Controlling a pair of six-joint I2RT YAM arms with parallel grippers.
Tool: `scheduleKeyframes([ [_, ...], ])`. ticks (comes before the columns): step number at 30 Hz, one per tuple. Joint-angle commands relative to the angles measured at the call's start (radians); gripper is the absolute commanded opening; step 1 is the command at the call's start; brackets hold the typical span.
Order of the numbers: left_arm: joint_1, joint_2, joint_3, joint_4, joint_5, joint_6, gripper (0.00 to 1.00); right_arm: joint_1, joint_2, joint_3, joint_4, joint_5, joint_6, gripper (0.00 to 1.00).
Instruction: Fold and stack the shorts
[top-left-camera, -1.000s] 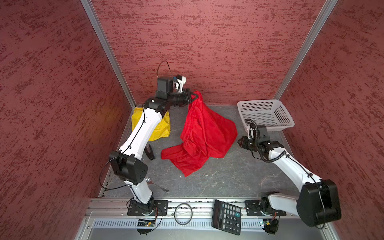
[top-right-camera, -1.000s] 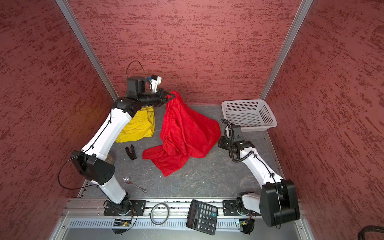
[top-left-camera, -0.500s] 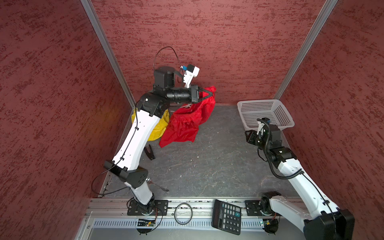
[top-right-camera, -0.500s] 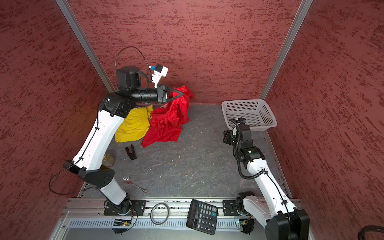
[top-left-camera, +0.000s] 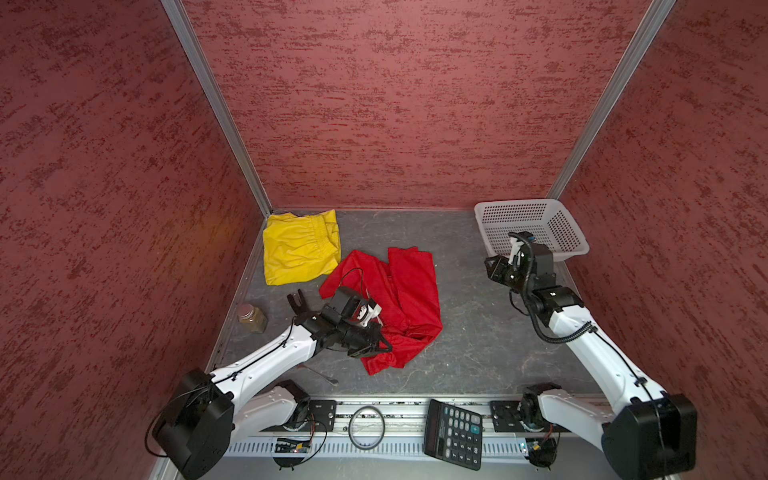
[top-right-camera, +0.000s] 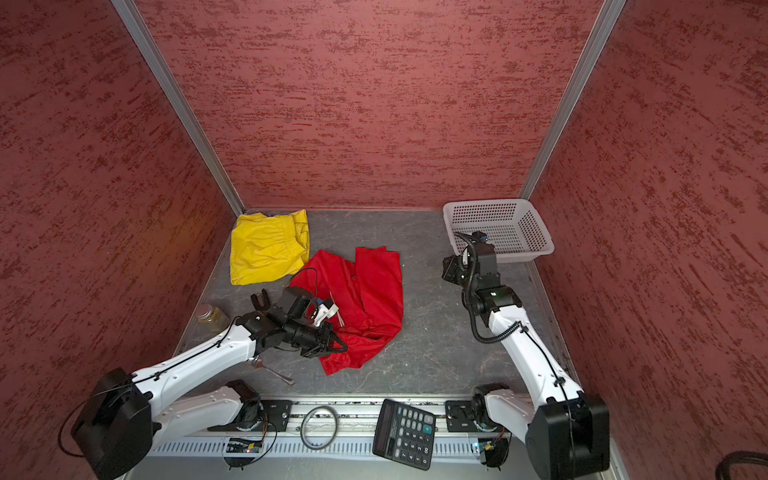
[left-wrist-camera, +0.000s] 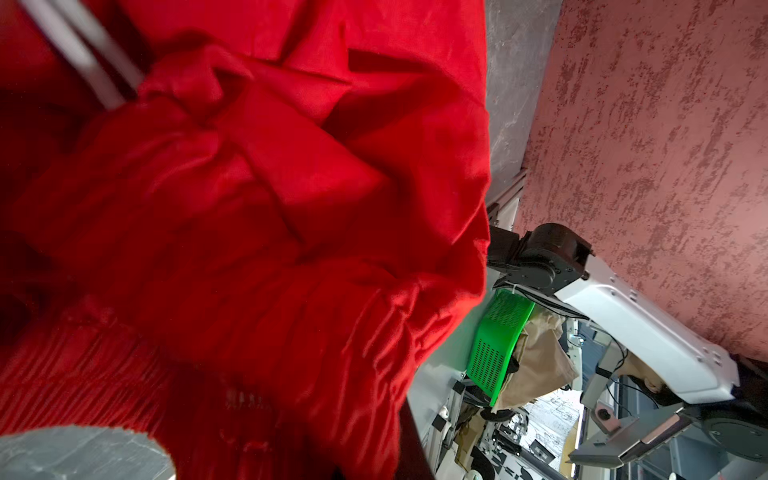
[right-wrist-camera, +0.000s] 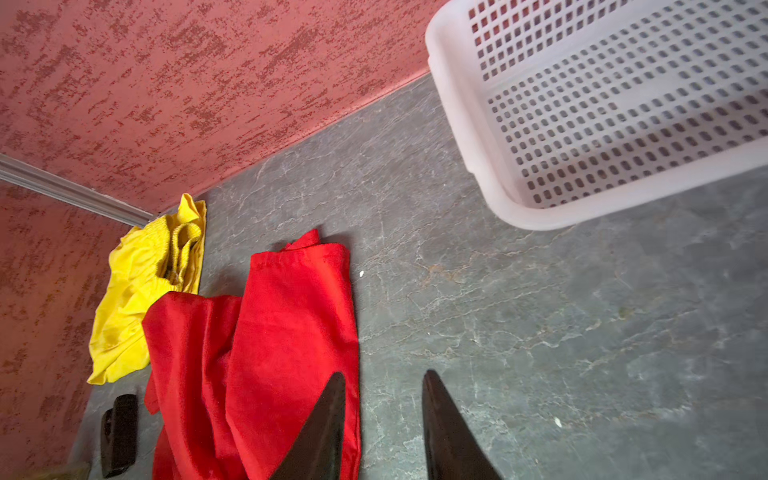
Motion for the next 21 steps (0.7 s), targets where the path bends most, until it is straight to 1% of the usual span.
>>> scheduleKeyframes([
  [1, -0.017, -0.044, -0.02, 0.081, -0.055, -0.048, 0.0, -0.004, 0.032, 0.032, 0.055, -0.099, 0.045, 0.36],
  [2, -0.017, -0.046, -0.033, 0.067, -0.06, -0.05, 0.01, -0.004, 0.05, 0.024, 0.056, -0.124, 0.047, 0.37],
  [5, -0.016, -0.04, -0.06, 0.033, -0.072, -0.045, 0.23, 0.007, 0.095, 0.002, 0.044, -0.155, 0.034, 0.41],
  [6, -0.015, -0.036, -0.064, 0.033, -0.071, -0.046, 0.35, 0.012, 0.108, -0.01, 0.041, -0.159, 0.025, 0.42],
  [7, -0.015, -0.031, -0.066, 0.037, -0.07, -0.05, 0.45, 0.017, 0.117, -0.02, 0.035, -0.162, 0.017, 0.43],
  [9, -0.014, -0.024, -0.057, 0.07, -0.069, -0.068, 0.59, 0.023, 0.134, -0.045, 0.033, -0.17, 0.007, 0.44],
  [11, -0.015, -0.011, -0.043, 0.11, -0.068, -0.087, 0.69, 0.023, 0.14, -0.068, 0.04, -0.174, 0.003, 0.44],
  [13, -0.016, 0.013, -0.026, 0.155, -0.067, -0.112, 0.71, 0.023, 0.14, -0.079, 0.046, -0.176, 0.002, 0.44],
  [15, -0.028, 0.048, -0.011, 0.227, -0.049, -0.148, 0.71, 0.024, 0.139, -0.082, 0.055, -0.178, 0.002, 0.44],
  [18, -0.064, 0.1, 0.016, 0.306, -0.043, -0.192, 0.68, 0.023, 0.144, -0.077, 0.064, -0.183, 0.002, 0.44],
  [21, -0.101, 0.141, 0.046, 0.337, -0.046, -0.213, 0.66, 0.023, 0.156, -0.074, 0.07, -0.192, 0.001, 0.44],
])
